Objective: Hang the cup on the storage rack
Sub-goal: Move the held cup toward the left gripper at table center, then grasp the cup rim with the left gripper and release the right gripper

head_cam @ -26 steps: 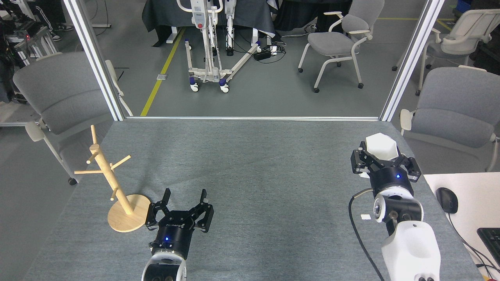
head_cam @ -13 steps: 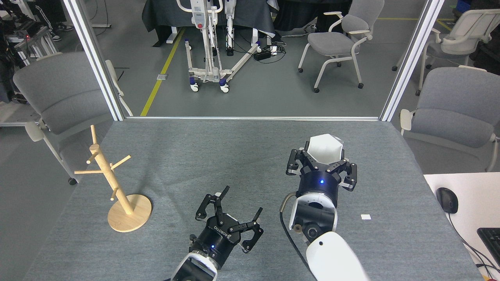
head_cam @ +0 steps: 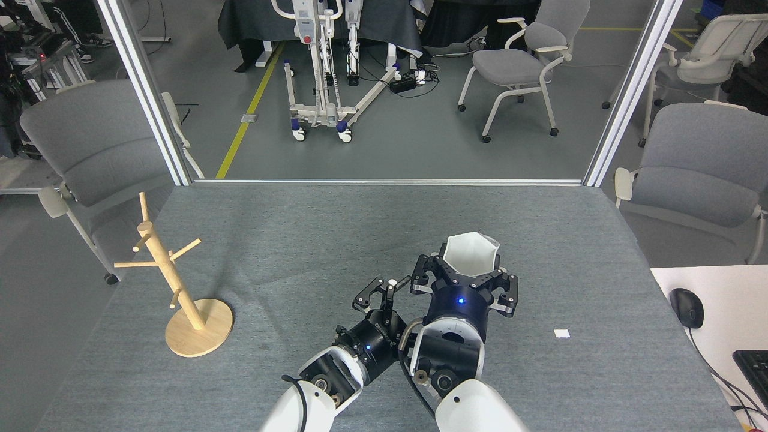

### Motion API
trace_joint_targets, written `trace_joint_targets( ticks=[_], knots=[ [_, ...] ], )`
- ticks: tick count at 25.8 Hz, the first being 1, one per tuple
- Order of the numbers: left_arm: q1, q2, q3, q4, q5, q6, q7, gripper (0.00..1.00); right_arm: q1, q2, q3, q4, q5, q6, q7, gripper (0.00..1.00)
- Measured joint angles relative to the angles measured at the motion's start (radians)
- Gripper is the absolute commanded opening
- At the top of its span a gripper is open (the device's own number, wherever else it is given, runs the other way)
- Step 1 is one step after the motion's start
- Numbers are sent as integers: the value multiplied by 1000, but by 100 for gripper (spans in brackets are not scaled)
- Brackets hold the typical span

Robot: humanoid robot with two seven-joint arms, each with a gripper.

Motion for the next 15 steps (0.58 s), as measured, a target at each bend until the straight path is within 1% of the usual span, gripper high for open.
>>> trace_joint_targets(
  ticks=[7,15],
  knots=[
    [-29,-40,5,51,28,-76,-1,99,3,11,9,15,-1,-15,5,57],
    [-91,-47,7,122,109,-80,-36,99,26,42,47,36,-4,-27,12,57]
  ],
)
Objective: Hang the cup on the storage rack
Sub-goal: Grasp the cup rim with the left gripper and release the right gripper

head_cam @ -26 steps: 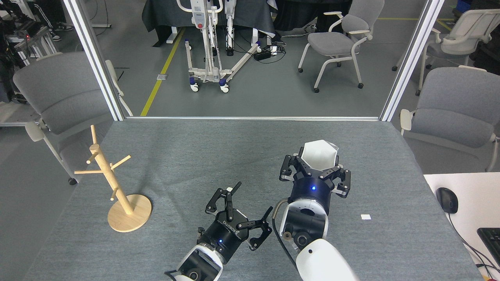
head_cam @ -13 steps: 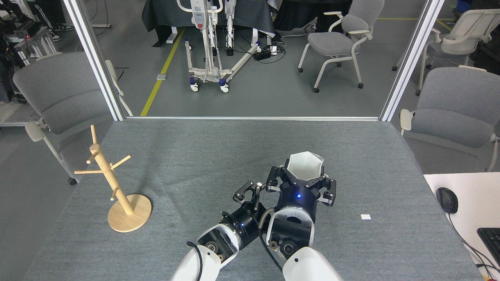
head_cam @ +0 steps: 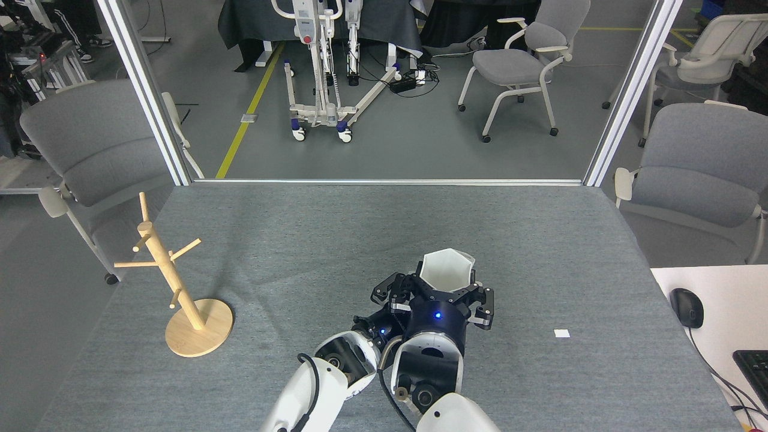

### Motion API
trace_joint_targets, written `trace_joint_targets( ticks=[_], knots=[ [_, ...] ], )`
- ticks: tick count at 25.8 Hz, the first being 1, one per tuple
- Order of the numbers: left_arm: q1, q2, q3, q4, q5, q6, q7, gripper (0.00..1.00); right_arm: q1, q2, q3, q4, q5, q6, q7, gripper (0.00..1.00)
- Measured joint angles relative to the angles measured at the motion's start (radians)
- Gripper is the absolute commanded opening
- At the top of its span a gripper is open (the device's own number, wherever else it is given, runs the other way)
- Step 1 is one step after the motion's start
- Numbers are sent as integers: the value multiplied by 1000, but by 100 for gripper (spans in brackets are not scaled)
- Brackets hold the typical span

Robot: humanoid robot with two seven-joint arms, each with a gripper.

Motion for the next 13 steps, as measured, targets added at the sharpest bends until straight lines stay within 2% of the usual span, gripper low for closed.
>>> trace_joint_targets(
  ticks=[4,5,7,8,9,10,11,13],
  knots=[
    [-10,0,-2,14,26,0,-18,98,10,15,19,15,0,4,1,57],
    [-11,0,-2,16,29,0,-28,90,14,20,22,17,0,6,0,57],
    [-12,0,-1,17,33,4,-39,63,20,29,22,20,-1,7,-2,57],
    [-12,0,-2,16,34,4,-43,45,22,33,20,22,-1,9,-5,59],
    [-12,0,-2,14,34,0,-47,17,23,37,18,23,-1,9,-7,65],
    [-12,2,-2,12,35,-2,-51,0,24,39,16,23,-2,14,-9,74],
    [-12,4,-2,12,35,-8,-54,0,24,41,16,23,-2,19,-12,79],
    [-8,7,-2,10,35,-14,-62,0,25,41,16,24,-2,20,-8,82]
  ],
)
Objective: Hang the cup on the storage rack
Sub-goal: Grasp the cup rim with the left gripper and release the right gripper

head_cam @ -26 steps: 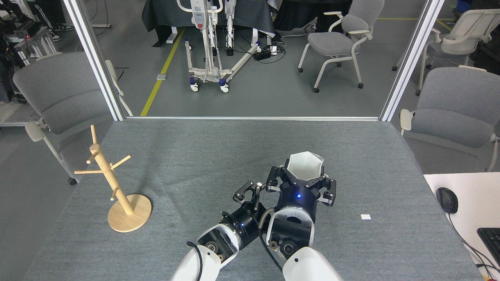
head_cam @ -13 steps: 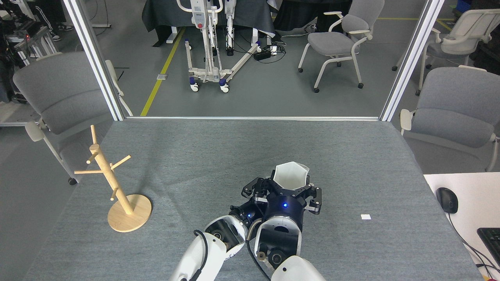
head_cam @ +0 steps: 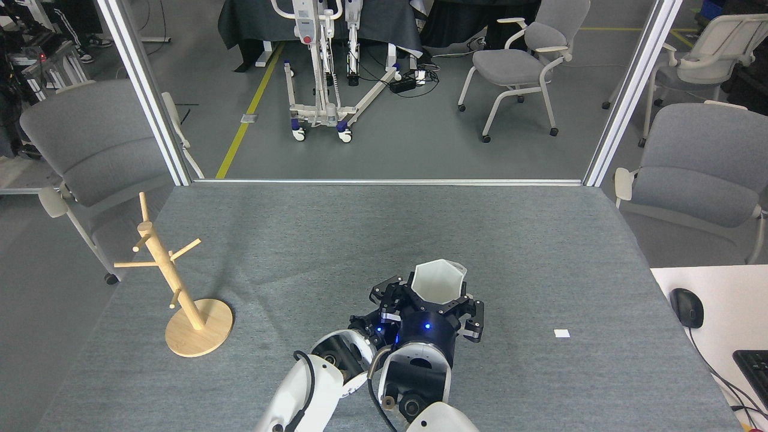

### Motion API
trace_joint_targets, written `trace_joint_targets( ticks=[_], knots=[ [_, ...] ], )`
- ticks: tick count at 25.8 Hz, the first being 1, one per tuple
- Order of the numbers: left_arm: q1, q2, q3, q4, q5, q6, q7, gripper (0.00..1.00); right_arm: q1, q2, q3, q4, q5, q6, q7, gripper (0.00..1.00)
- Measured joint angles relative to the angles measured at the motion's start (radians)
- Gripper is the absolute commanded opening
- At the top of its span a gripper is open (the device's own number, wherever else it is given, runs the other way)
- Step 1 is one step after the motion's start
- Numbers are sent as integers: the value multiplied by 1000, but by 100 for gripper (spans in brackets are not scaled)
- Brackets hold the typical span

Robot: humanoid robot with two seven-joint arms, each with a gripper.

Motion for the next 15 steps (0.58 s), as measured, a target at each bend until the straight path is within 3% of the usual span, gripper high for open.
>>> trace_joint_targets(
  ticks=[2,4,15],
  knots=[
    [2,2,1,0,0,-3,-4,0,0,0,0,0,1,0,6,94],
    [2,3,2,0,-1,-10,-6,0,0,-1,1,1,1,0,10,98],
    [0,5,5,14,-1,-22,-8,0,0,-3,-7,5,4,-48,-32,99]
  ],
)
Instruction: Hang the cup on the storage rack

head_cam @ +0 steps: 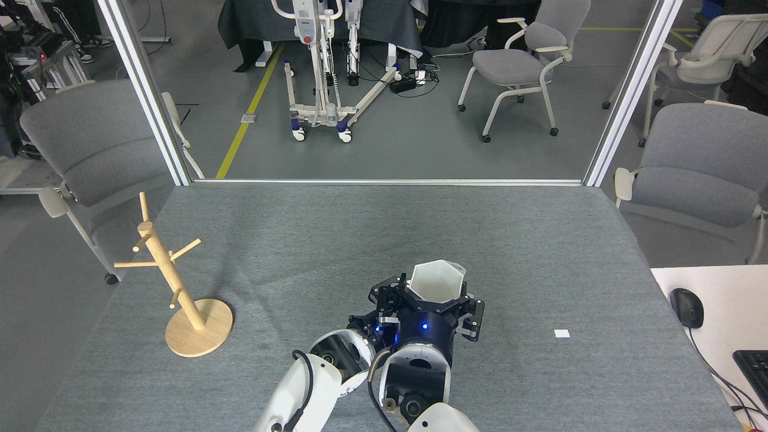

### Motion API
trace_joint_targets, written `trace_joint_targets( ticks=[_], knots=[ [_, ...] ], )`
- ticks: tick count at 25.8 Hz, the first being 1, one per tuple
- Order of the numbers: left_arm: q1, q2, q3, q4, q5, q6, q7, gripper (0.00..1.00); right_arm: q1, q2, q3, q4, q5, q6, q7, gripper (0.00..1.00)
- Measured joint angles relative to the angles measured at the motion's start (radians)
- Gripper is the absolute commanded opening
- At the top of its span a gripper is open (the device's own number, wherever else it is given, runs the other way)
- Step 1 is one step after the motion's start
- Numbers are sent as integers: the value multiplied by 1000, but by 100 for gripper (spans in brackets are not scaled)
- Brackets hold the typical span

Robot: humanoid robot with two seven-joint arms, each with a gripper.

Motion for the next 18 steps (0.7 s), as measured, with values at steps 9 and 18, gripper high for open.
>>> trace_joint_targets(
  ticks=[9,18],
  knots=[
    [2,4,-2,38,-8,-29,-10,0,0,8,-5,0,-15,-38,-378,99],
    [113,67,19,-71,-9,9,-5,0,32,-56,-355,-7,-115,-371,-611,99]
  ],
)
